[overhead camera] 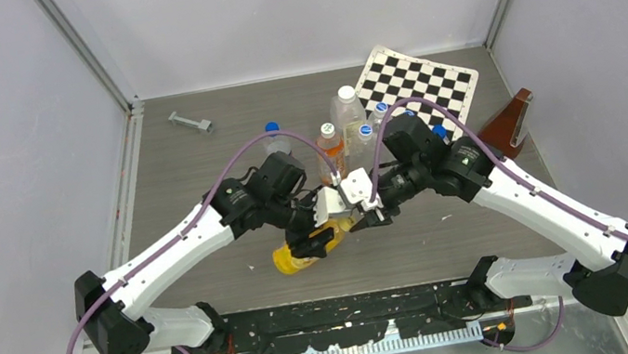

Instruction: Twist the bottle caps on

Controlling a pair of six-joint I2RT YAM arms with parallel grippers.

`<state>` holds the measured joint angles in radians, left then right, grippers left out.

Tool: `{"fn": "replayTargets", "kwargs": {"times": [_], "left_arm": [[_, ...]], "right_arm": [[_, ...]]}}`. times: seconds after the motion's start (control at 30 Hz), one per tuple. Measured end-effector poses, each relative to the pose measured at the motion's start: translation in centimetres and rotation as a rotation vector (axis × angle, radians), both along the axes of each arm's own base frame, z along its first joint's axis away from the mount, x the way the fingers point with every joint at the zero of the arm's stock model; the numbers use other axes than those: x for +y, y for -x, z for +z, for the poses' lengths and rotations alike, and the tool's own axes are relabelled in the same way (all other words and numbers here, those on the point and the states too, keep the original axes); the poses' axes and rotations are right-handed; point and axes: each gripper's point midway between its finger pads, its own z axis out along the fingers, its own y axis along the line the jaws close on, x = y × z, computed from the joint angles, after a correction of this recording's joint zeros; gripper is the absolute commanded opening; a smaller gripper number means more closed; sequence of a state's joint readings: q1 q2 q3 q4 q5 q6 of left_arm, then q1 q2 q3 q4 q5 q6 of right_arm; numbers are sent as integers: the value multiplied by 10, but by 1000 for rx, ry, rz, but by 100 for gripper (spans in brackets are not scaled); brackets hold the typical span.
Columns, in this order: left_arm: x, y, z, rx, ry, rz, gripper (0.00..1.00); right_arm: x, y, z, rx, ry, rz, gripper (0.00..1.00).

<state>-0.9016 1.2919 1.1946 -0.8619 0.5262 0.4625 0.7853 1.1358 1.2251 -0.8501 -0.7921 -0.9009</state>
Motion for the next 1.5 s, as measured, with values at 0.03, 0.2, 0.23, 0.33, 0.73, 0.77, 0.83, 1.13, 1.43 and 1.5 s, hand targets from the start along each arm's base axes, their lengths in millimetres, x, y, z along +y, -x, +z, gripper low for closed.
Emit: {"fn": "replayTargets", "kwargs": {"times": [0.03,0.2,0.23,0.33,0.73,0.77,0.83,1.13,1.43,1.5], "left_arm": [[0,0,0,1,1,-1,0],[0,2,0,8,1,-4,0],[0,2,0,8,0,-4,0],[1,1,0,6,-1,4,0],[16,-38,9,-297,47,186,0],[16,-40,8,-320,44,197,0],[18,-44,6,-350,34,215,0],[14,-49,12,-396,43,206,0],[12,-31,-5,-255,-4,118,0],[9,-27,-3,-232,4,99,0]], "right_arm": [[0,0,-1,1,4,1,39],[0,-2,-2,5,17,-9,26],[0,-2,-3,9,20,-15,18],[0,-4,-4,46,35,-69,2],[9,-41,0,767,-26,-936,1],[10,-43,-1,840,-39,-1002,1],[11,-45,-4,946,-58,-1095,6],[2,-39,9,694,-126,-889,52],[-28,-12,33,5,-181,-394,63],[-24,-11,24,-44,-146,-321,63]]}}
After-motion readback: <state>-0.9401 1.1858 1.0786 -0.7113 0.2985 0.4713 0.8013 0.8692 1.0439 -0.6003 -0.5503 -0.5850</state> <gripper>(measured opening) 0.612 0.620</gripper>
